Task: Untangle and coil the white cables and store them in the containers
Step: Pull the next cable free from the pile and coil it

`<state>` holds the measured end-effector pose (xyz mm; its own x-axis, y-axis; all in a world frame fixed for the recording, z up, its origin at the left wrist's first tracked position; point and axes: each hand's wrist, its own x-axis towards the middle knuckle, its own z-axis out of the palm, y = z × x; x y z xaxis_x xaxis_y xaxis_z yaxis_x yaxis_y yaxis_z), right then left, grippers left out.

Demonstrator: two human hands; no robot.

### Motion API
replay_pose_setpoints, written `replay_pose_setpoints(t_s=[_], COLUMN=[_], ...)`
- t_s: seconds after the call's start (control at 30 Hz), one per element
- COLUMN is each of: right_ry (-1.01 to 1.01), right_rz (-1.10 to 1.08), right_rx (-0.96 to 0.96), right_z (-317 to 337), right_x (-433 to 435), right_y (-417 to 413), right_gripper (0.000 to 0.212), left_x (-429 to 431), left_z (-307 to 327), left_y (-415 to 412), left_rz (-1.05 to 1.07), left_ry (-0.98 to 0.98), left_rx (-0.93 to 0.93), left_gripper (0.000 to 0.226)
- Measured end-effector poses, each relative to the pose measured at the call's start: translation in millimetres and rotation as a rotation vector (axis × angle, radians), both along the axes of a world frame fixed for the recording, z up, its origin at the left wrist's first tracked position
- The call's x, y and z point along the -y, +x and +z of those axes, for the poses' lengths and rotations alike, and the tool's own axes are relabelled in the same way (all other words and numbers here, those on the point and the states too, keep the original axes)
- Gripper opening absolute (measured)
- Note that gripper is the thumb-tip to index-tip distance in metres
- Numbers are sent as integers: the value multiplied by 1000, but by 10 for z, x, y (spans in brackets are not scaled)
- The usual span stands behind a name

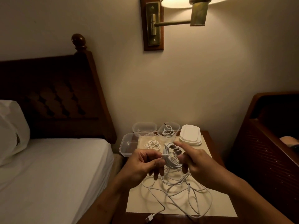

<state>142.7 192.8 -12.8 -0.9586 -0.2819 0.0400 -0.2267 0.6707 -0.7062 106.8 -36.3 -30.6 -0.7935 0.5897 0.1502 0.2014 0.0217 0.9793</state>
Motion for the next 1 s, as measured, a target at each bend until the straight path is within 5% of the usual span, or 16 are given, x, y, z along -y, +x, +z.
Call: replay_pose_setpoints(t_s=[0.3, 0.5, 0.7, 1.0], right_ry=[55, -294, -431, -482], right_rz=[188, 94, 147, -4], right_rx=[-52, 157, 127, 119], right_z=[53, -74, -100, -180], right_x=[-221, -305, -394, -299], right_y=[9, -94, -78, -90], right_gripper=[65, 51, 30, 23], left_x=[213, 170, 217, 175], left_z=[29, 64, 113, 67], left_y=[-14, -76, -193, -339], left_rz=[79, 114, 104, -2], left_ry=[-248, -300, -430, -529], left_rx=[-157, -289, -486, -332], left_gripper=[15, 17, 20, 16])
